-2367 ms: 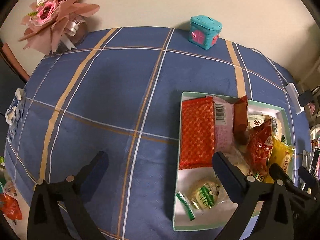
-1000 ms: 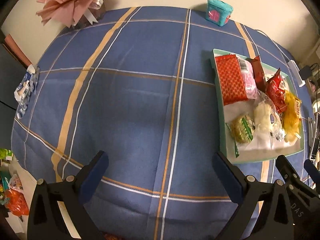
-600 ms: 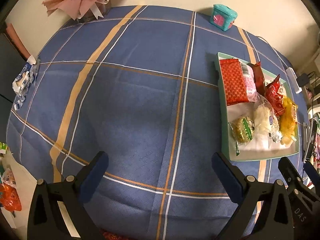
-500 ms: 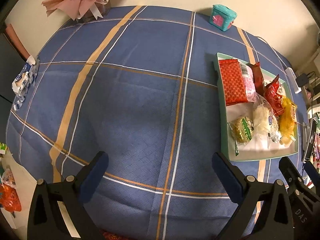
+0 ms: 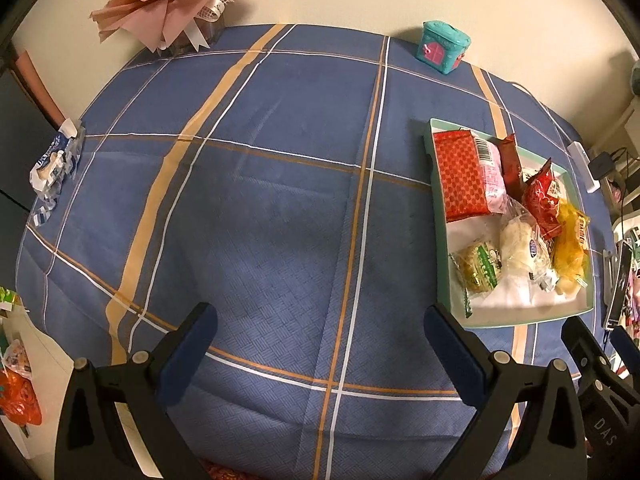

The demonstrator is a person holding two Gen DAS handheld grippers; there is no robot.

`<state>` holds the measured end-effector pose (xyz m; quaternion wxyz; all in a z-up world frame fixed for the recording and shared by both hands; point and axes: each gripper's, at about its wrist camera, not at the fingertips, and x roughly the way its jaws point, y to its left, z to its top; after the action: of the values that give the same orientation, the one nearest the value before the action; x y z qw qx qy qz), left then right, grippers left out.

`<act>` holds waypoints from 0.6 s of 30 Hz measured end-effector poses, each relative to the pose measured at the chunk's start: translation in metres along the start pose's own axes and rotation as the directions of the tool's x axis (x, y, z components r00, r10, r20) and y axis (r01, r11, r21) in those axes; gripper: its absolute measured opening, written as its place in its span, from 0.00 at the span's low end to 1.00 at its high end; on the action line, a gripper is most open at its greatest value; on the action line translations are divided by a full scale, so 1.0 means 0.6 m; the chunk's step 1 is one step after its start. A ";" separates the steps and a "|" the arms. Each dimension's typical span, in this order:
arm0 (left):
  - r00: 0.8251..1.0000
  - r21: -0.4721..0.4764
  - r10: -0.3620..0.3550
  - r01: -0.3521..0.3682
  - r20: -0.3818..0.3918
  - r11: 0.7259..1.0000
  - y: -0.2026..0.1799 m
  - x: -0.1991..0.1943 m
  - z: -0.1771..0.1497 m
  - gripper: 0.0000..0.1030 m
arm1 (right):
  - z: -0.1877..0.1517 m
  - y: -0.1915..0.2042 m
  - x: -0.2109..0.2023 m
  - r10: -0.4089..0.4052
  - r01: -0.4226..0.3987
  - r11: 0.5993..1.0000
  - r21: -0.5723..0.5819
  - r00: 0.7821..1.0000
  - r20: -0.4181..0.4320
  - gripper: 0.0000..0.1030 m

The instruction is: Organize snacks

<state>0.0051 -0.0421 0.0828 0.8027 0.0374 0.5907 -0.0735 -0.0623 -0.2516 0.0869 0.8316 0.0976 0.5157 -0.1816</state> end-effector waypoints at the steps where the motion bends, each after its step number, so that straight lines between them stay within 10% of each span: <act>1: 1.000 0.002 0.000 0.000 0.003 1.000 -0.001 -0.001 0.000 1.00 | 0.000 -0.001 0.000 0.000 0.000 1.000 0.002 1.000 0.000 1.00; 18: 0.999 -0.007 0.002 -0.002 0.032 1.000 0.001 -0.008 0.000 1.00 | -0.003 -0.004 0.013 0.001 -0.001 1.000 -0.001 1.000 -0.018 1.00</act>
<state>0.0037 -0.0413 0.0874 0.8122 0.0341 0.5780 -0.0713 -0.0619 -0.2546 0.0793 0.8271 0.0993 0.5230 -0.1801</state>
